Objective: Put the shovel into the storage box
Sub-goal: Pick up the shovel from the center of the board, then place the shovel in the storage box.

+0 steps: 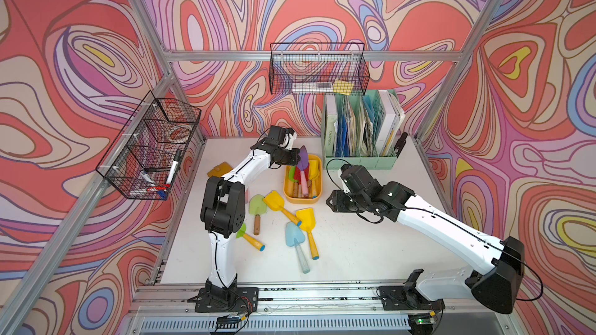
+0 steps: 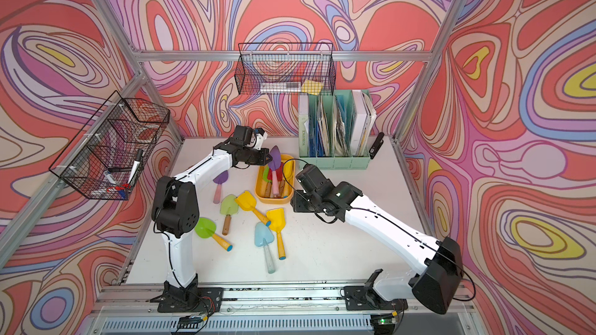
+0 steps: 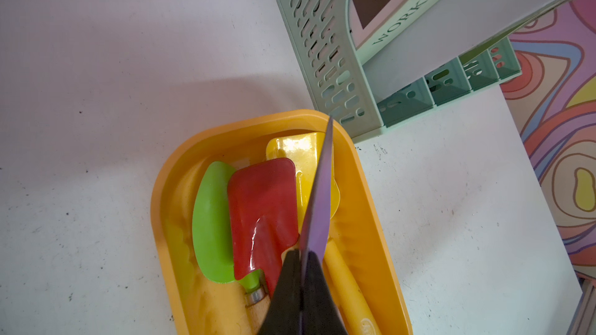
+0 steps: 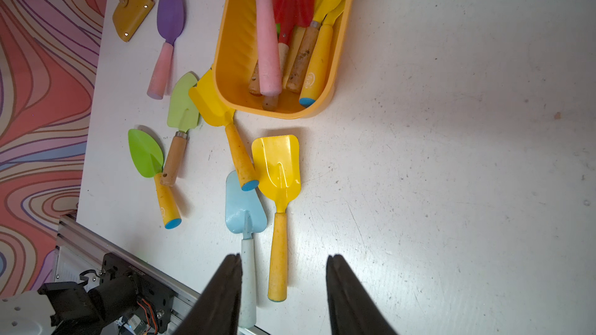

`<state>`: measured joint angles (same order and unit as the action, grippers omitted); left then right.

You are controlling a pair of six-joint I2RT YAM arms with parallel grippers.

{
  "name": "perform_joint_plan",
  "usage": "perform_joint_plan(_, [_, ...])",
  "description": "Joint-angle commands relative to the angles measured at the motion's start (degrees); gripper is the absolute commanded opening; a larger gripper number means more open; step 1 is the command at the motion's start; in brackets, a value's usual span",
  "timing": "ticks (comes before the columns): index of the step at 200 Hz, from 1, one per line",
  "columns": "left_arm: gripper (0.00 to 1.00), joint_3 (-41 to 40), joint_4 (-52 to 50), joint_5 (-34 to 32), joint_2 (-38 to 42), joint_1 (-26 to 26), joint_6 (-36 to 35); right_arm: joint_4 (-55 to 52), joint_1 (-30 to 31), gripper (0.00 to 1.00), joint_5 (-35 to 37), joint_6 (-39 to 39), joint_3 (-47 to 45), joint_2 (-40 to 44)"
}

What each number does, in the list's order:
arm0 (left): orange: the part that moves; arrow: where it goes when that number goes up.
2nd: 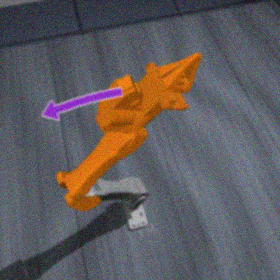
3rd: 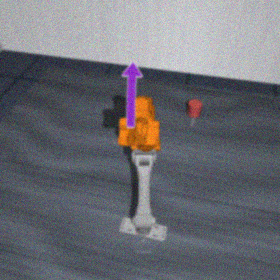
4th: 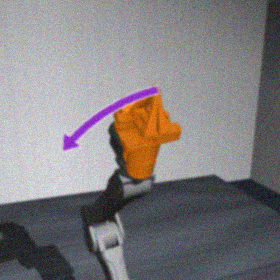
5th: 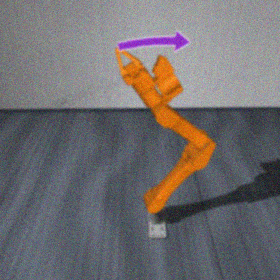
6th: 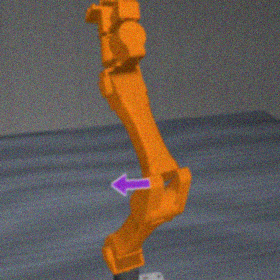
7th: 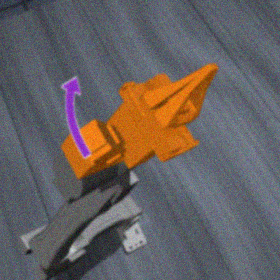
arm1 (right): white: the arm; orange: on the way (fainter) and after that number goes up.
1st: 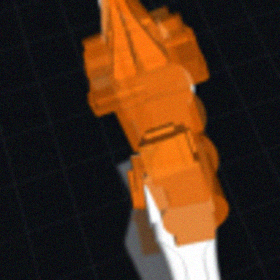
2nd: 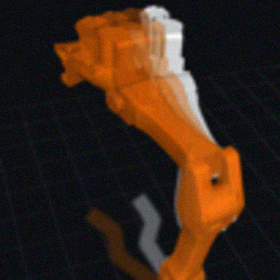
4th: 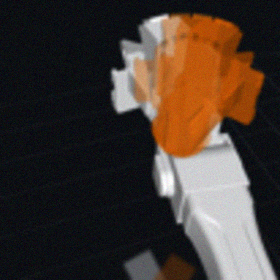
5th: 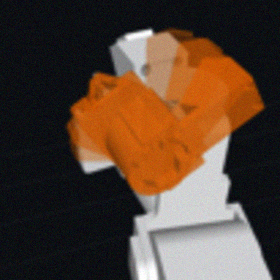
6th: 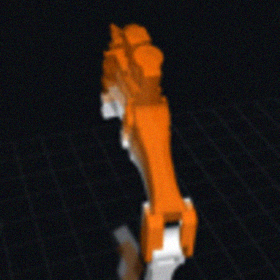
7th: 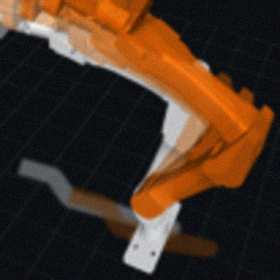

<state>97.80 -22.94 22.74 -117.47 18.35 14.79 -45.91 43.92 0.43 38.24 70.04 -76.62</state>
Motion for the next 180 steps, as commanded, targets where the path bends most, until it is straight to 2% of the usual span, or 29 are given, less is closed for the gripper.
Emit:
perform_joint_plan(1, [0.00, 0.1, 3.0, 0.0, -1.7, -0.1, -0.8, -0.4, -0.2, 0.44, 0.3, 0.3, -0.1, -0.4])
perform_joint_plan(84, [0.00, -0.7, 2.4, 2.1, -5.2, -0.1, -1.2, 0.0, -0.2, 0.44, -0.3, 0.3, 0.0, -1.4])
perform_joint_plan(180, [0.00, 2.2, -0.7, 4.3, -9.7, 0.0, -1.8, 0.5, -0.3, 0.44, -0.3, 0.7, -1.3, -0.9])
